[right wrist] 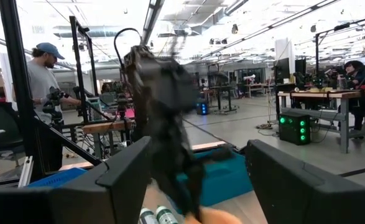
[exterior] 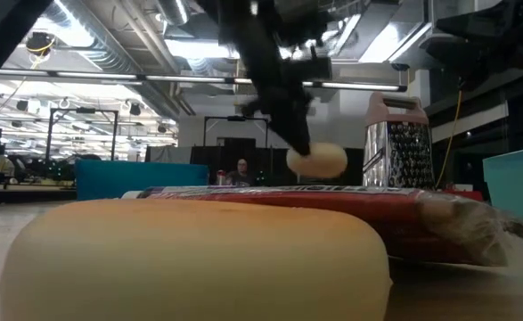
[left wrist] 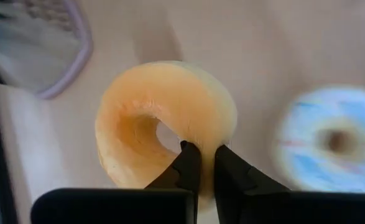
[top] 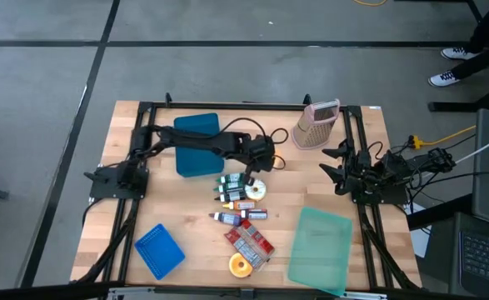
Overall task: Pick & Place Food Item
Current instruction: Put the top orange donut into the blue bin
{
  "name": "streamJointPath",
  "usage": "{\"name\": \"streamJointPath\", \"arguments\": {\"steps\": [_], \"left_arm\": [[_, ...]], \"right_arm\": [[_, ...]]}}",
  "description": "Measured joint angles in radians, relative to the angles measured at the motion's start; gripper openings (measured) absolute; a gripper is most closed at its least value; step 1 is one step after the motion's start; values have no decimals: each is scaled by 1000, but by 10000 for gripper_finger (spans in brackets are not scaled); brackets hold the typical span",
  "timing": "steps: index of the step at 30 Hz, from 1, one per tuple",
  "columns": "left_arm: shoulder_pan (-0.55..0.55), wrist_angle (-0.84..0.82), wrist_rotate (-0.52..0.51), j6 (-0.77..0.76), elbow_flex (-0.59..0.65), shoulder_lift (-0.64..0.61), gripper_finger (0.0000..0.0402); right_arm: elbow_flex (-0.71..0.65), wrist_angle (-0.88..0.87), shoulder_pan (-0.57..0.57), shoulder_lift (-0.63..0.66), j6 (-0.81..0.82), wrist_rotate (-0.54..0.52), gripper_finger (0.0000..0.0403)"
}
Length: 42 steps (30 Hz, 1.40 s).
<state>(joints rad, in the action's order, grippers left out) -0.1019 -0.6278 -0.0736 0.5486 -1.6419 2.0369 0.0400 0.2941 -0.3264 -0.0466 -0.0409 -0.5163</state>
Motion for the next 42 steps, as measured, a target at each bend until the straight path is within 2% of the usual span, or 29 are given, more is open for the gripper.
{"name": "streamJointPath", "arguments": {"steps": [6, 14, 19, 24, 29, 37, 42], "left_arm": [[63, -129, 46, -91, -6, -156, 15], [172, -314, 42, -296, 34, -430, 15], [282, -323, 36, -538, 202, -591, 15], [456, -272, -84, -821, 415, -704, 15], [635, -249, -228, -1130, 539, -752, 15], [923, -258, -436, -1639, 556, -722, 15], [1040, -268, -458, -1910, 556, -664, 15]], "right_arm": [[0, -8, 0, 0, -1, -30, 254], [0, -11, 0, 0, 4, -34, 254], [0, -13, 0, 0, 4, -34, 254], [0, -20, 0, 0, 7, -37, 254], [0, -25, 0, 0, 4, -48, 254], [0, -26, 0, 0, 3, -79, 254], [0, -26, 0, 0, -4, -79, 254]]}}
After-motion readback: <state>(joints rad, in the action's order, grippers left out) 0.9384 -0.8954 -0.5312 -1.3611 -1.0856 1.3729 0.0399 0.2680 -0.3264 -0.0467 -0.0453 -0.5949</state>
